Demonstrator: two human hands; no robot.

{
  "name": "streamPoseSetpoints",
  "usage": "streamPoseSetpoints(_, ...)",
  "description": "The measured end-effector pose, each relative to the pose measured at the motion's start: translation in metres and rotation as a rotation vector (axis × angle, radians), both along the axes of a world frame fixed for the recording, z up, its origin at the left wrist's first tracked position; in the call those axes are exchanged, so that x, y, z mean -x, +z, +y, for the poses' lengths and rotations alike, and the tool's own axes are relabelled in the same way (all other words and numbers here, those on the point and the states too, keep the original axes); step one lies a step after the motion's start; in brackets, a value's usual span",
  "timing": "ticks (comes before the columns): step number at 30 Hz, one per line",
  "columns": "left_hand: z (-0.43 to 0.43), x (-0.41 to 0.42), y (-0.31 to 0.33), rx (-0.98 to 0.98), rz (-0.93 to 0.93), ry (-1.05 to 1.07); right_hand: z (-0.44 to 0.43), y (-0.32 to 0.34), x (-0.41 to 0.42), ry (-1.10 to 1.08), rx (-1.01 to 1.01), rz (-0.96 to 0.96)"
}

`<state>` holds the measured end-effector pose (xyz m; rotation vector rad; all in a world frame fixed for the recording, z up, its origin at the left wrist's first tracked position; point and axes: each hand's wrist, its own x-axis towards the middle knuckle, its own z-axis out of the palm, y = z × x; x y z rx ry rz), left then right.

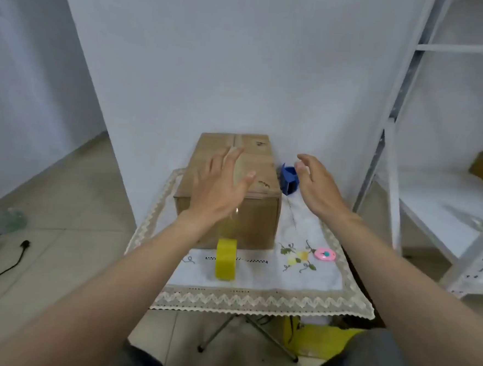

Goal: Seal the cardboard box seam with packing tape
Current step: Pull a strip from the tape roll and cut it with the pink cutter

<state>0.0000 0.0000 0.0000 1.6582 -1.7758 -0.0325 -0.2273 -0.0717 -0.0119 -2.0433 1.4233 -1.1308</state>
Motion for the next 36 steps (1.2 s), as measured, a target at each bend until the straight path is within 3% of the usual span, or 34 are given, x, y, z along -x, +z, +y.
streamPoseSetpoints(5, -0.024, 0.011, -0.027, -0.055, -0.083, 0.010, -0.013, -0.048, 0.006, -0.115, -0.153, 0.109)
streamPoseSetpoints(11, -0.040, 0.034, -0.052, 0.038, -0.288, -0.076, -0.024, -0.094, 0.031, -0.096, -0.449, 0.785)
streamPoseSetpoints(16, -0.044, 0.049, -0.065, 0.038, -0.284, -0.111, -0.019, -0.118, 0.043, -0.138, -0.597, 0.957)
streamPoseSetpoints(25, -0.041, 0.053, -0.070, 0.031, -0.228, -0.148, -0.018, -0.122, 0.035, -0.138, -0.535, 0.781)
streamPoseSetpoints(27, -0.039, 0.049, -0.069, 0.045, -0.201, -0.177, -0.016, -0.112, 0.027, -0.045, -0.599, 0.657)
streamPoseSetpoints(32, -0.027, 0.029, -0.071, 0.123, -0.117, -0.302, 0.010, -0.081, 0.001, 0.223, -0.714, 0.095)
streamPoseSetpoints(36, -0.012, 0.009, -0.077, 0.140, -0.066, -0.308, 0.029, -0.068, -0.014, 0.307, -0.701, -0.055)
